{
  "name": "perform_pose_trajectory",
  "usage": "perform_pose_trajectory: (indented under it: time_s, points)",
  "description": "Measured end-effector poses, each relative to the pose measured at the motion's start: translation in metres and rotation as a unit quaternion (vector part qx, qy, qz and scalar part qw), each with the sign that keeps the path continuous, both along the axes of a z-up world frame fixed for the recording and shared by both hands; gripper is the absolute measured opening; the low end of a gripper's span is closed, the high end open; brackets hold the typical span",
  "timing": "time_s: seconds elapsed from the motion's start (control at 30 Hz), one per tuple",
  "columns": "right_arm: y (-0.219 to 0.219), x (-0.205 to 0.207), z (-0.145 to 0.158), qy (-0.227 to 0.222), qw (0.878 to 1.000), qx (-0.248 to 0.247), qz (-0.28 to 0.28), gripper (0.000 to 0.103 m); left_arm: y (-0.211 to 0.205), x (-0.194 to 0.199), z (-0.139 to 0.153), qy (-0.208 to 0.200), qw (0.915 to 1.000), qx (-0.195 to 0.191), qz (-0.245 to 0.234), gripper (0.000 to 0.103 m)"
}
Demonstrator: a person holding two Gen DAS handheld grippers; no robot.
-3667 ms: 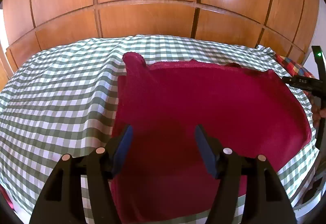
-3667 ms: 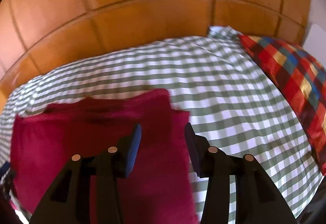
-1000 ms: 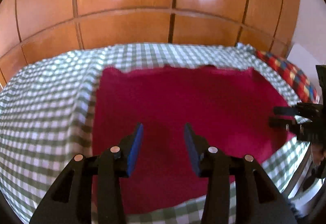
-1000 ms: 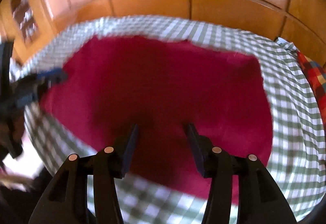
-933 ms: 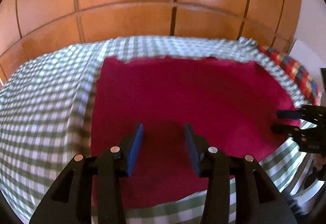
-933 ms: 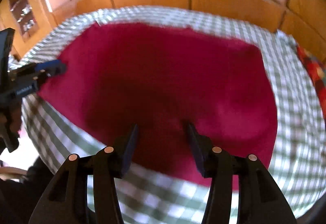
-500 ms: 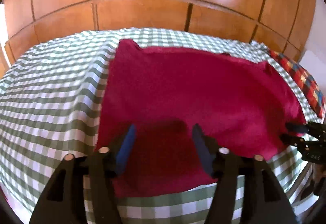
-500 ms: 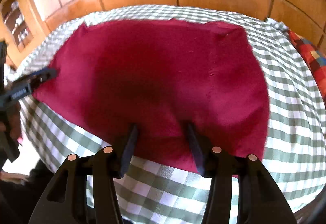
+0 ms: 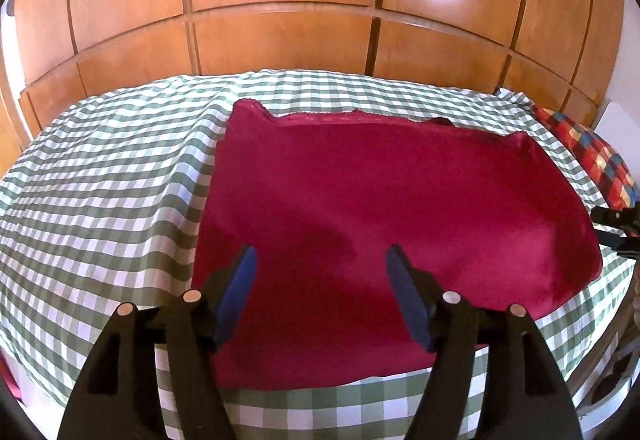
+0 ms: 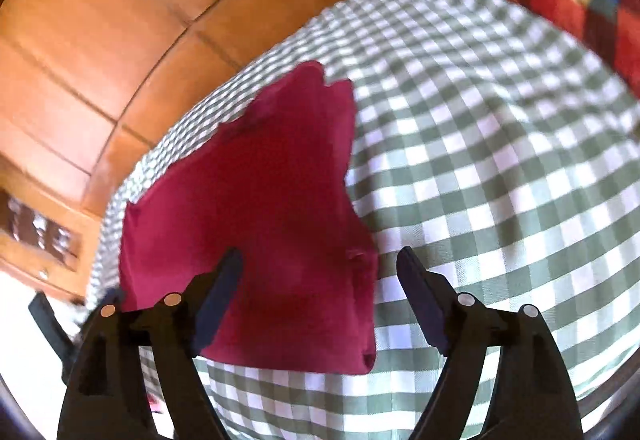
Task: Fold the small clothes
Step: 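Smooth the spread sweater flat with both grippers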
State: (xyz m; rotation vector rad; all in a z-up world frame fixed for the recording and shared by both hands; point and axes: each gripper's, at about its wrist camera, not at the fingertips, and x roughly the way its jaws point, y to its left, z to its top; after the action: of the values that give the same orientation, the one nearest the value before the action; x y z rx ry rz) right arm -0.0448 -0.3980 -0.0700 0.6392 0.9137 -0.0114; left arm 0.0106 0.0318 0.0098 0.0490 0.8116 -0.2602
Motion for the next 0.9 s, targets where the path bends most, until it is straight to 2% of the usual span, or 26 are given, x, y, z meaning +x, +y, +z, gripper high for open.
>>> perform_pose_trajectory:
  time_s: [0.23,0.5,0.6,0.9]
  points:
    - [-0.012,0.008,-0.022,-0.001,0.998,0.066,-0.009,0.080,-0.006,0.005,-0.006,0.011,0.9999,0.010,-0.003,0.067]
    - [-0.008,0.011,-0.023,-0.014,0.996,0.087,0.030,0.079,-0.011,0.011,-0.011,0.023,0.9996,0.016,-0.007,0.067]
    - [0.001,0.016,-0.024,-0.010,0.995,0.086,0.049,0.075,-0.013,0.013,-0.013,0.029,0.9995,0.015,-0.005,0.067]
    - [0.007,0.022,-0.027,-0.011,0.996,0.064,0.058,0.057,-0.014,0.016,-0.016,0.035,0.9992,0.016,-0.003,0.067]
